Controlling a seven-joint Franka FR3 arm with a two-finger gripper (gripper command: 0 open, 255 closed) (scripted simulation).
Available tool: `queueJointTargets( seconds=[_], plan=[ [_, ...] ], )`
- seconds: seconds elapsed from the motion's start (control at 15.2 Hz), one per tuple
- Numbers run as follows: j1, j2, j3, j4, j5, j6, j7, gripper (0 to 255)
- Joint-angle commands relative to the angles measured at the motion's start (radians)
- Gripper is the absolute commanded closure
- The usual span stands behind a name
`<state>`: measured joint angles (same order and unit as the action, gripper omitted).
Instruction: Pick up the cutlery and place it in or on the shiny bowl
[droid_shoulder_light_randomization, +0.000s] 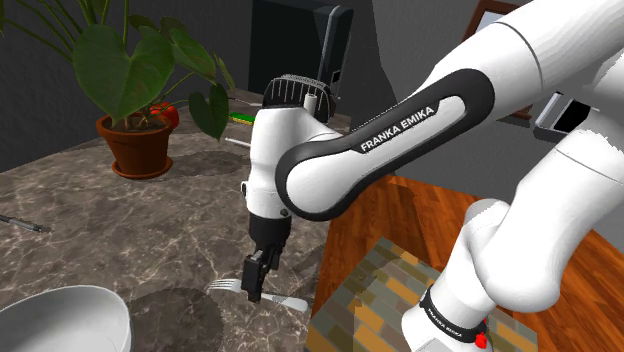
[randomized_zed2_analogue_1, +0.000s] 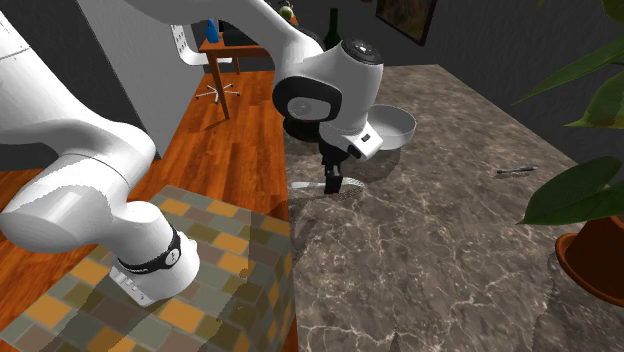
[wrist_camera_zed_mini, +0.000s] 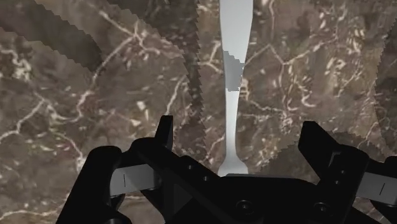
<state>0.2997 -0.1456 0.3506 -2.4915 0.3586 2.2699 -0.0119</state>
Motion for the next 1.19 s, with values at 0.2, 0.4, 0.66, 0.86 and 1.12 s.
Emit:
queueJointTargets(
  seconds=[0.2, 0.4, 0.66, 0.86, 1.12],
  plan=[
    [0.007, 0.043, 0.011, -0.025, 0.006, 0.070, -0.002, 0],
    [0.007, 0.044, 0.011, -0.025, 0.006, 0.070, -0.002, 0],
    [0.007, 0.044, 0.011, -0.025, 0.006, 0.070, -0.002, 0],
    [0.007, 0.044, 0.011, -0.025, 0.006, 0.070, -0.002, 255],
    [0.007, 0.044, 0.011, -0.025, 0.006, 0.070, -0.002, 255]
  ],
)
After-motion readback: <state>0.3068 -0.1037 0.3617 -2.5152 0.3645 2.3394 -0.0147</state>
